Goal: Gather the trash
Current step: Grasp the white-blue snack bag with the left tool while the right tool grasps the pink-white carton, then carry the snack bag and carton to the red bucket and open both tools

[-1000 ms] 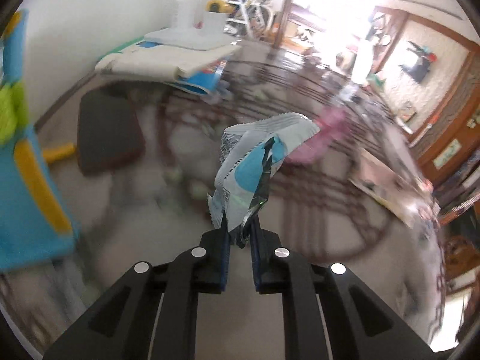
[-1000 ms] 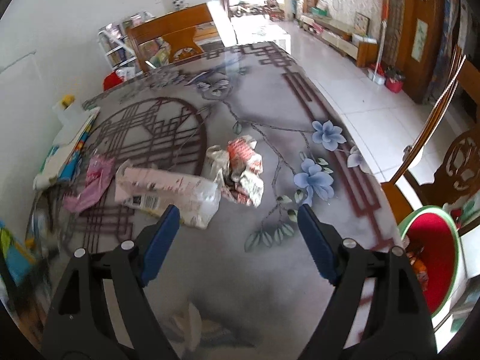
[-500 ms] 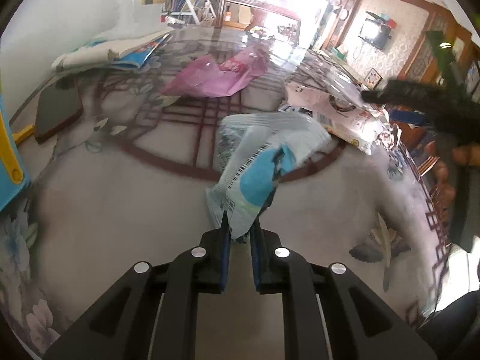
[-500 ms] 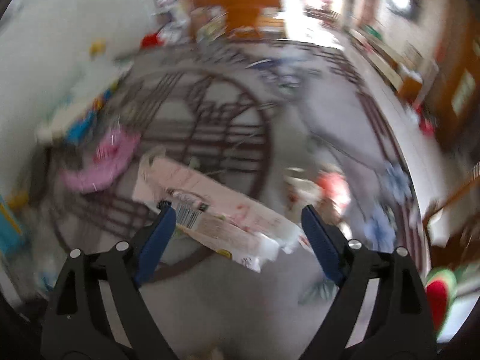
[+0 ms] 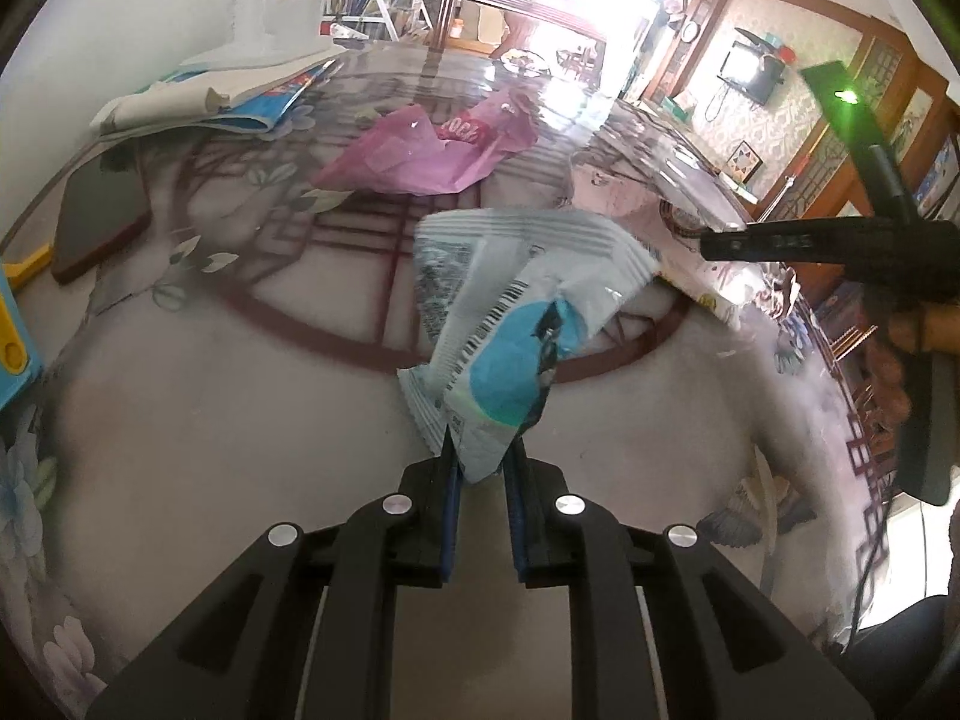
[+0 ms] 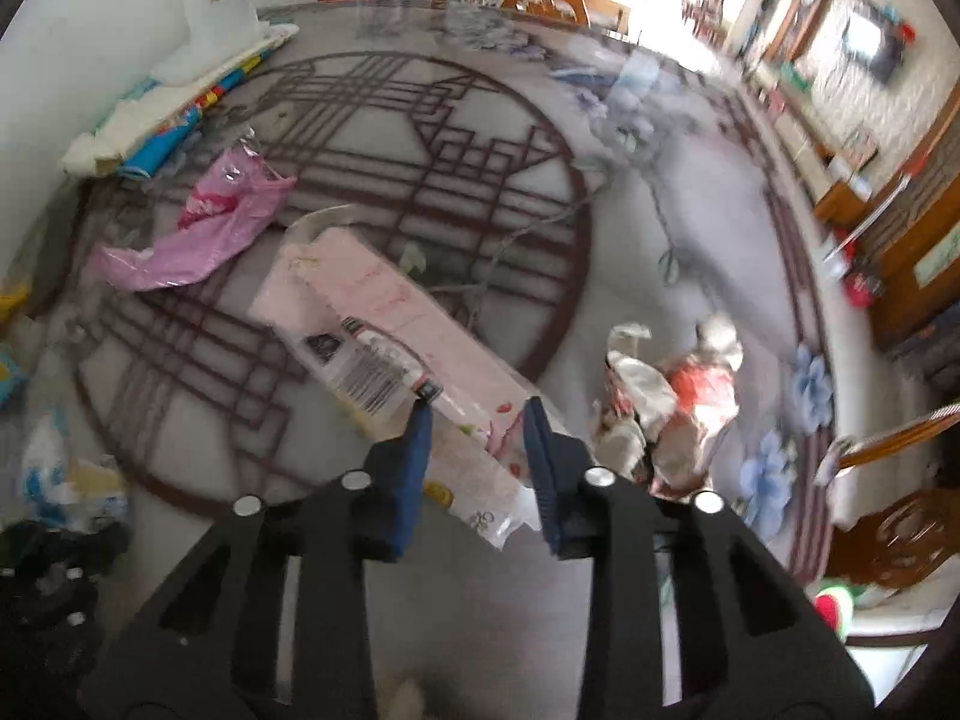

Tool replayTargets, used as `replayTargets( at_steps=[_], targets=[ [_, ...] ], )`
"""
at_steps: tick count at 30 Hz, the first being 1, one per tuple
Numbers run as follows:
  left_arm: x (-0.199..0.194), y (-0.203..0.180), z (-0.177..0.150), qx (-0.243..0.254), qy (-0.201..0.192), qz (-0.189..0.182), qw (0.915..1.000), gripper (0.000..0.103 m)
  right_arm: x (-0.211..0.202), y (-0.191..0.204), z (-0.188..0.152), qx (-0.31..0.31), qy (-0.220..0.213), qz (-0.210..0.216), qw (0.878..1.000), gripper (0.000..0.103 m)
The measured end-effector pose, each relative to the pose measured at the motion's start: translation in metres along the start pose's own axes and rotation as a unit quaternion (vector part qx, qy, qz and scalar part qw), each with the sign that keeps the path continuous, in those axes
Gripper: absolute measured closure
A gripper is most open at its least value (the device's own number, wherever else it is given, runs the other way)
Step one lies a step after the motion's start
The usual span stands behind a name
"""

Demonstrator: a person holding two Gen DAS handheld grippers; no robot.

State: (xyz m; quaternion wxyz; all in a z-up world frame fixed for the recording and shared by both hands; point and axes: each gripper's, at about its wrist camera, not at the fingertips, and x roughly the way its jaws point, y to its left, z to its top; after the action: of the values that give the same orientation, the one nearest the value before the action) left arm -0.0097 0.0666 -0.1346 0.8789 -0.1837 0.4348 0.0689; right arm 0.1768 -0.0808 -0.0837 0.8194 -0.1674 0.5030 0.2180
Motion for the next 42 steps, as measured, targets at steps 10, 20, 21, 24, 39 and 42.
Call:
replayTargets(
  at_steps=[10, 20, 21, 24, 39, 42],
  targets=[
    [-0.005, 0.006, 0.005, -0.017, -0.012, 0.001, 0.9998, 0.09, -0.03, -0.012, -0.028, 0.073, 0.036, 0.101, 0.992, 0.096],
    [0.0, 0.005, 0.004, -0.014, -0.007, 0.006, 0.9999, 0.086, -0.016, -0.004, -0.031, 0.066, 0.038, 0.092, 0.993, 0.045],
    [0.0, 0.004, 0.004, -0.013, -0.007, 0.006, 0.9999, 0.086, -0.015, -0.002, -0.03, 0.061, 0.034, 0.087, 0.994, 0.044],
    [-0.002, 0.002, 0.004, -0.008, -0.009, 0.006, 0.9999, 0.086, -0.011, 0.004, -0.027, 0.056, 0.026, 0.071, 0.996, 0.024],
    [-0.002, 0.002, 0.004, -0.009, -0.008, 0.001, 0.9999, 0.086, 0.017, 0.005, -0.023, 0.104, 0.044, 0.102, 0.988, 0.028],
    [-0.002, 0.002, 0.004, -0.011, -0.007, -0.001, 0.9999, 0.086, 0.019, 0.01, -0.024, 0.096, 0.05, 0.106, 0.989, 0.061]
  ],
)
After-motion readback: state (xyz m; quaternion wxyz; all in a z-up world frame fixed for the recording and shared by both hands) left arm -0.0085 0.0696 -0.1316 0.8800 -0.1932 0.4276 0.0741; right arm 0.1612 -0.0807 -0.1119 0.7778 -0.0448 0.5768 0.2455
